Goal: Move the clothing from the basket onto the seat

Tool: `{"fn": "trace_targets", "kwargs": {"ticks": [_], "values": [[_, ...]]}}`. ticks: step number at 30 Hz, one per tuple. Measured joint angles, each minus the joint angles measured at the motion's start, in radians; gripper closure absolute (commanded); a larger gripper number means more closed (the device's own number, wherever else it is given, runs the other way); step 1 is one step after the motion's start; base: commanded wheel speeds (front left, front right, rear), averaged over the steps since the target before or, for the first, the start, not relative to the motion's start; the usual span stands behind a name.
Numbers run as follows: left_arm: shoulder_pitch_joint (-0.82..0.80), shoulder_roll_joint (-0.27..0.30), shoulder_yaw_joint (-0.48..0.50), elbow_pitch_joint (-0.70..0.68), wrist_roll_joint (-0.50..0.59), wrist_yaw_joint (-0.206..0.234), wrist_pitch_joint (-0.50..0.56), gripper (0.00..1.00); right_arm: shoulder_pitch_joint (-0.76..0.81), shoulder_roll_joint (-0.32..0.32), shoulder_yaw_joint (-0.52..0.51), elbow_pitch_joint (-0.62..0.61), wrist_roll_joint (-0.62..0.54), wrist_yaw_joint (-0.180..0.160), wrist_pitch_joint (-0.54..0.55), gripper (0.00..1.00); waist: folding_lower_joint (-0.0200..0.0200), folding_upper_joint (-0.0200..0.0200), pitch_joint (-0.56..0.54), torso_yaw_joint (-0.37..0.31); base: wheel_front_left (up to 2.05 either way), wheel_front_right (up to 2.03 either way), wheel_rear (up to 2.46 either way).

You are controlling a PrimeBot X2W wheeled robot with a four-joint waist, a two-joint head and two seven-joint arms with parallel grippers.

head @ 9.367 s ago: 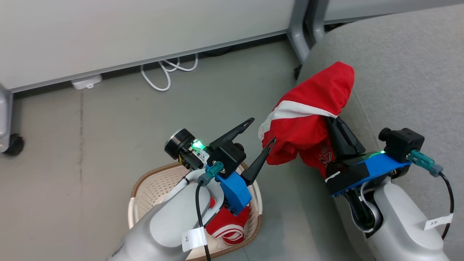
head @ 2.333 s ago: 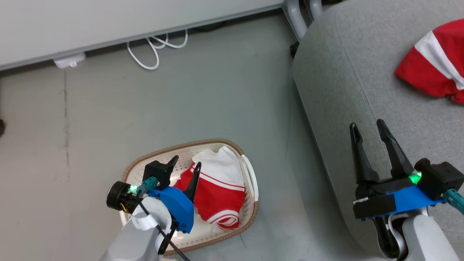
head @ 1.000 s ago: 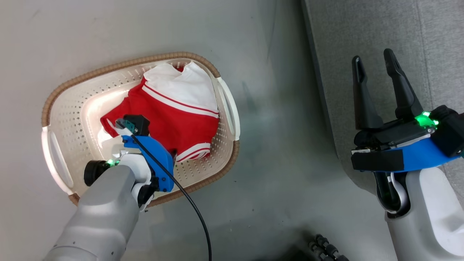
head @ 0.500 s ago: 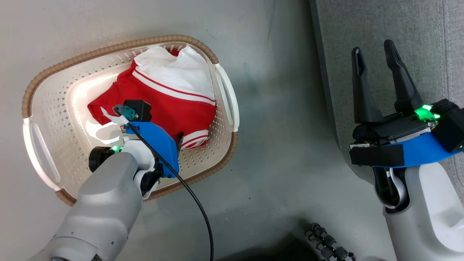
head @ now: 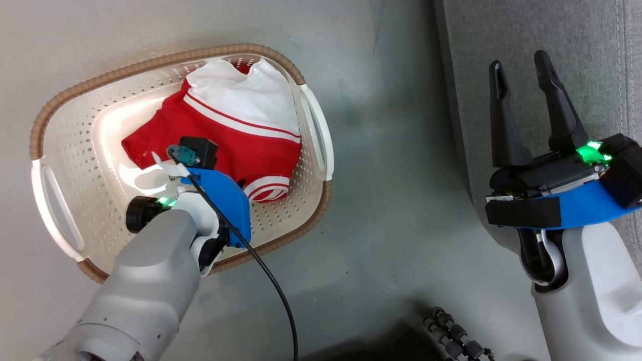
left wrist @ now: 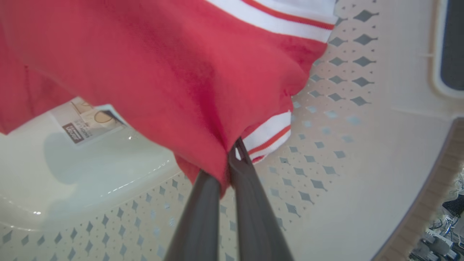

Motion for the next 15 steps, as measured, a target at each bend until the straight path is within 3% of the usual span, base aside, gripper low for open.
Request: {"fn": "trace_targets", "kwargs": {"ticks": [15], "values": [[0.009,0.010,-0.111,-0.091,-0.056,0.000,-0.087,1.00,-0.001,-0.003,-0.001,0.018,-0.002,0.000,0.000,0.00,-0.0001,0.0000,-0.076,0.025,0.00,0.00,0.00]]}}
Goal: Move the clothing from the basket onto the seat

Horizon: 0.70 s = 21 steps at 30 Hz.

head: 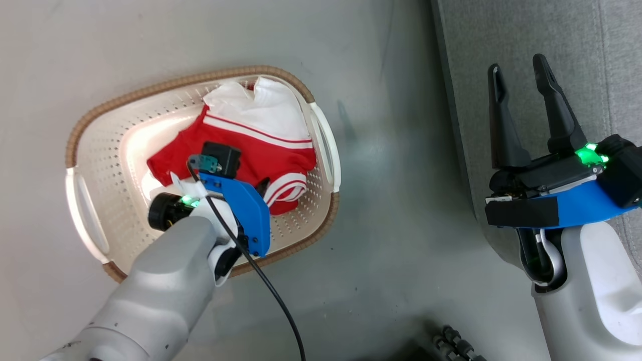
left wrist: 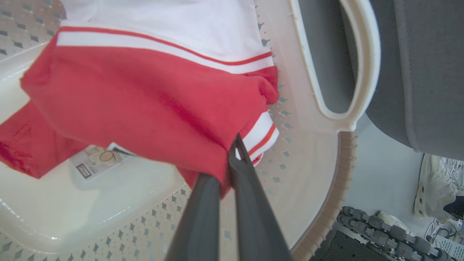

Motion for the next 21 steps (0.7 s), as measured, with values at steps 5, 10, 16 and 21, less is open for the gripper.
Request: {"fn": "trace_targets", "kwargs": {"ticks": [5,10,16,21], "values": [[0.015,0.003,-0.062,-0.039,-0.009,0.000,-0.060,1.00,0.008,-0.006,0.000,0.014,0.000,0.000,0.000,0.00,0.0000,0.0000,-0.053,0.016,0.00,0.00,0.00],[0.036,0.002,-0.115,-0.073,-0.026,0.000,-0.122,1.00,0.027,-0.015,-0.001,0.029,-0.001,0.000,0.000,0.00,0.0000,0.0000,-0.116,0.039,0.00,0.00,0.00],[0.057,-0.001,-0.152,-0.122,-0.034,0.000,-0.204,1.00,0.052,-0.024,0.003,0.046,-0.006,0.000,0.000,0.00,0.0000,0.0000,-0.196,0.068,0.00,0.00,0.00],[0.076,-0.003,-0.171,-0.151,0.000,0.000,-0.253,1.00,0.084,-0.030,0.001,0.063,-0.008,0.000,0.000,0.00,-0.0001,0.0001,-0.271,0.091,0.00,0.00,0.00]]}}
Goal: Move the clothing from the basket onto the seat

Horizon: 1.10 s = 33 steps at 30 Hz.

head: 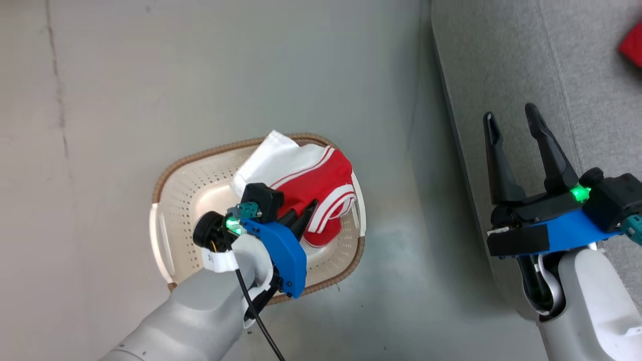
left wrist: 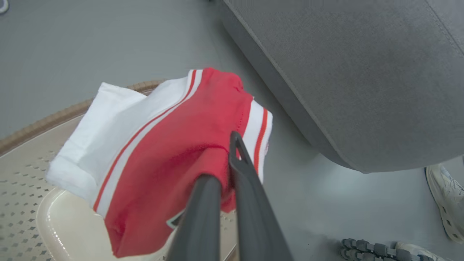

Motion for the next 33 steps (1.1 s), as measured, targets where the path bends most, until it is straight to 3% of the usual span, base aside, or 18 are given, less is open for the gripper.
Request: {"fn": "trace_targets", "kwargs": {"ticks": [13,27,33], "values": [[0.023,0.024,-0.002,-0.094,0.030,0.000,-0.053,1.00,0.089,-0.001,-0.007,0.040,0.000,0.000,0.000,0.00,-0.0001,0.0000,-0.204,0.042,0.00,0.00,0.00],[0.021,0.061,0.161,-0.236,0.194,0.000,-0.054,1.00,0.171,0.016,-0.022,0.064,-0.003,0.000,0.000,0.00,-0.0001,0.0000,-0.391,0.077,0.00,0.00,0.00],[0.021,0.058,0.179,-0.282,0.233,0.000,-0.054,1.00,0.203,0.026,-0.026,0.073,-0.005,0.000,0.000,0.00,-0.0001,0.0000,-0.451,0.089,0.00,0.00,0.00]]}}
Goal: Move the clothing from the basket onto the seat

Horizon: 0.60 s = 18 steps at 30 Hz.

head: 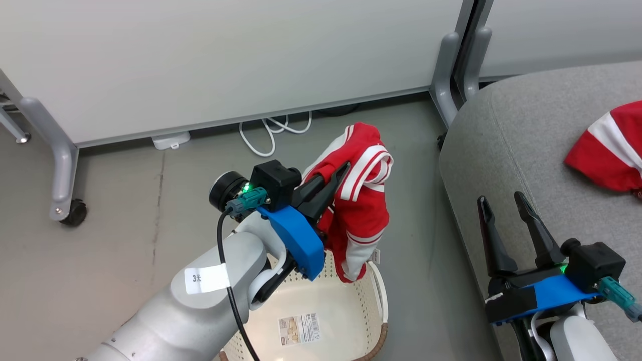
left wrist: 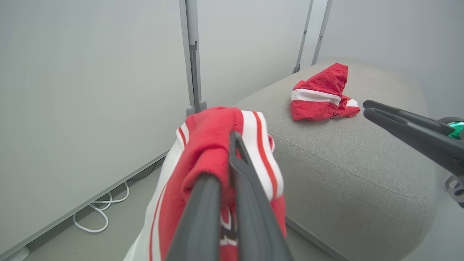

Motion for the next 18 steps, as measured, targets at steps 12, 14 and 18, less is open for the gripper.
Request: {"fn": "trace_targets", "kwargs": {"ticks": [12,14,18], "values": [[-0.014,0.006,0.006,-0.065,0.022,0.000,0.000,1.00,0.040,0.013,-0.013,0.004,-0.004,0.000,0.000,0.00,0.0000,0.0000,-0.055,0.014,0.00,0.00,0.00],[-0.014,0.006,0.004,-0.070,0.022,0.000,0.000,1.00,0.044,0.014,-0.013,0.004,-0.004,0.000,0.000,0.00,0.0001,0.0000,-0.058,0.015,0.00,0.00,0.00],[-0.014,0.006,0.002,-0.077,0.023,0.000,0.000,1.00,0.046,0.014,-0.013,0.004,-0.004,0.000,0.000,0.00,0.0001,0.0000,-0.061,0.017,0.00,0.00,0.00]]}}
